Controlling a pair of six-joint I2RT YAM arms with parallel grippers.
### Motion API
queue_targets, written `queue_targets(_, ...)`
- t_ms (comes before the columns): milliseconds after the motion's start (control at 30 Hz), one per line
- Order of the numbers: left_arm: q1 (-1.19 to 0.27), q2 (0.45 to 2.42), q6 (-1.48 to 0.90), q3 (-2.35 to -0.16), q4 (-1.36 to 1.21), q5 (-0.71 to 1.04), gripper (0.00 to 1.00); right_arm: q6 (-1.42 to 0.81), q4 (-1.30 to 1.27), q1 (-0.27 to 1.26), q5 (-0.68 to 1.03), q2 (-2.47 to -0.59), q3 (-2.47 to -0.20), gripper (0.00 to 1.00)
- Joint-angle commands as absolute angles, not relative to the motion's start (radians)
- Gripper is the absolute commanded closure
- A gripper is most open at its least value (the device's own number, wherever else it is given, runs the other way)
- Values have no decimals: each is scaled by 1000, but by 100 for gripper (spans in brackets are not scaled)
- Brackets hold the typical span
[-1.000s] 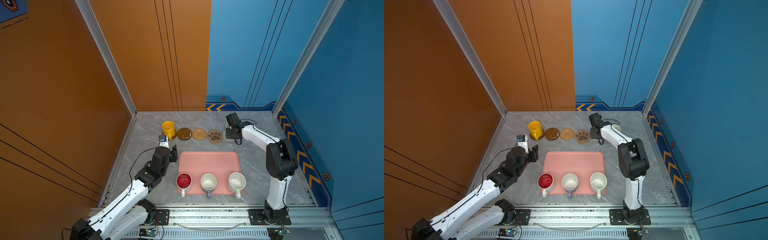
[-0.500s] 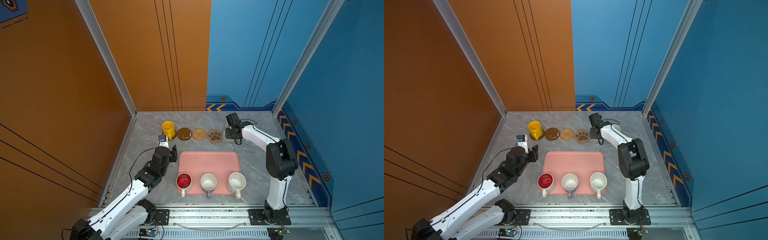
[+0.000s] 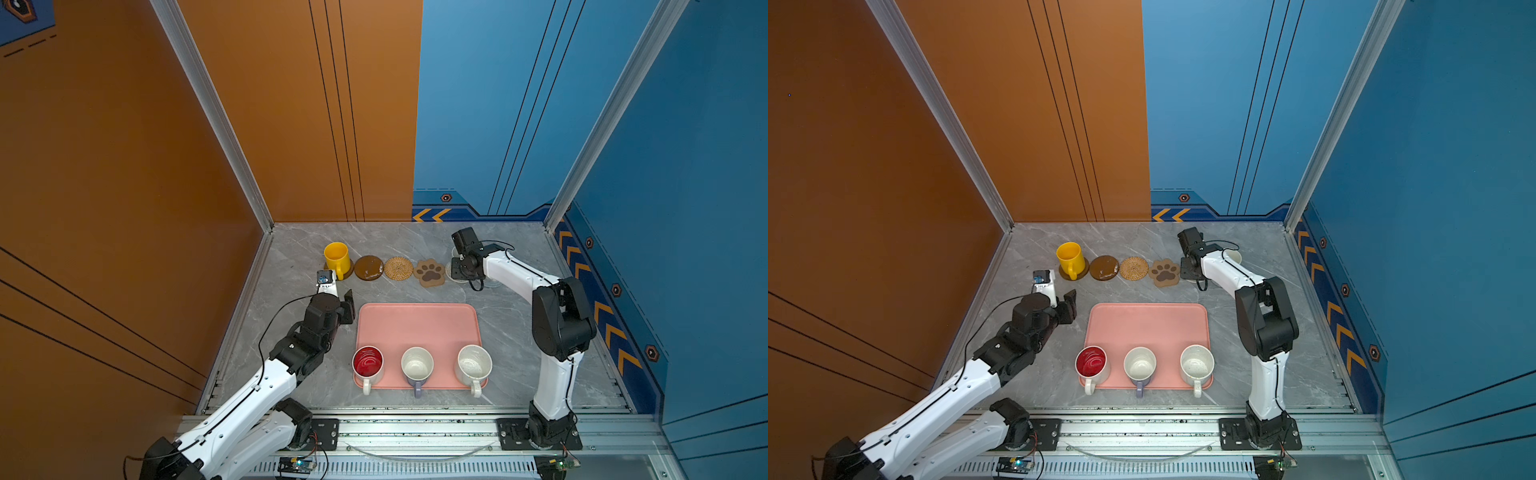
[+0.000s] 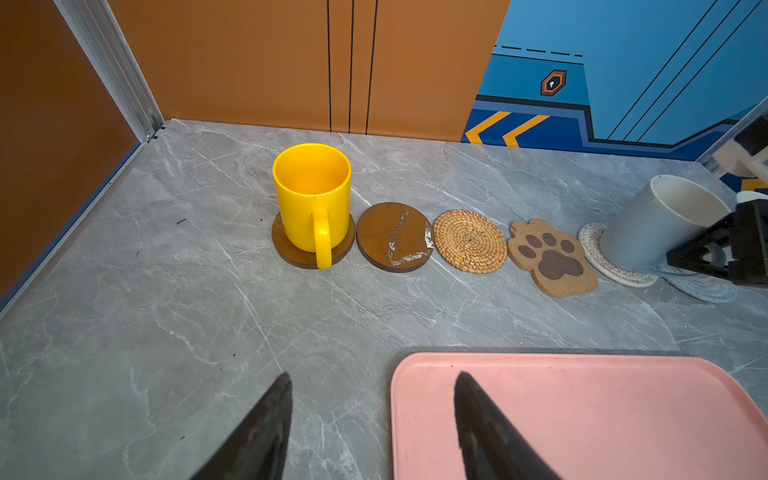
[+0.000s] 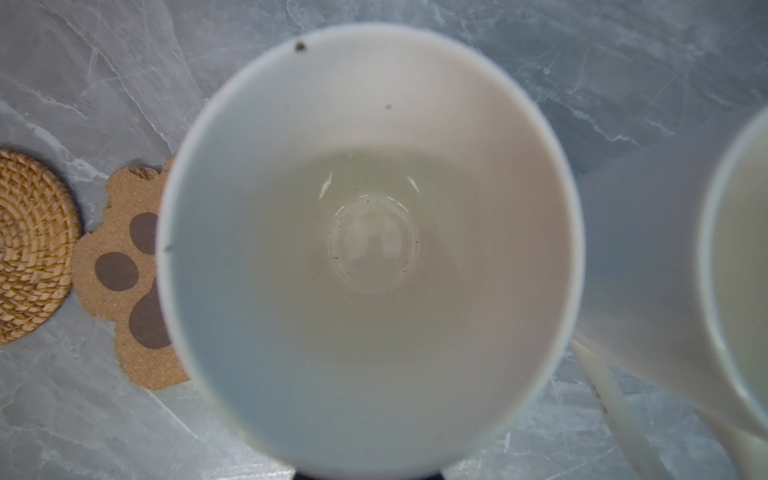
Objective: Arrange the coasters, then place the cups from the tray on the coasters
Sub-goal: 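Hold the white mug with the right gripper above the multicolour rope coaster, then lower the blue-handled white mug onto the coaster and open the right gripper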
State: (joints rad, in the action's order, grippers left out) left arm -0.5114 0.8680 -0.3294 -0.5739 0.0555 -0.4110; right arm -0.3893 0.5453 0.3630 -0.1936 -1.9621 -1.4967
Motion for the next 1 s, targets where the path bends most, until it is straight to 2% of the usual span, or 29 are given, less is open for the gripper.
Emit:
queue_targets(0,-502,865,-334,-571,55,-405,37,-405,500,354,-210,-1952,-1494,100)
queue_targets(233,-502,864,-332,-571,57,-406,37,-407,500,354,-209,-1952,-1493,85)
queue_targets(567,-502,860,-333,-571,64,-407,37,-408,500,354,-205,-1949,-1489,77)
queue_targets(867,-503,855,-333,-570,66,-406,37,-416,501,355,-202,-1905,-1454,60)
queue_targets(967,-503,850,-334,-571,67,-404,37,-421,500,354,-202,-1878,-1434,52)
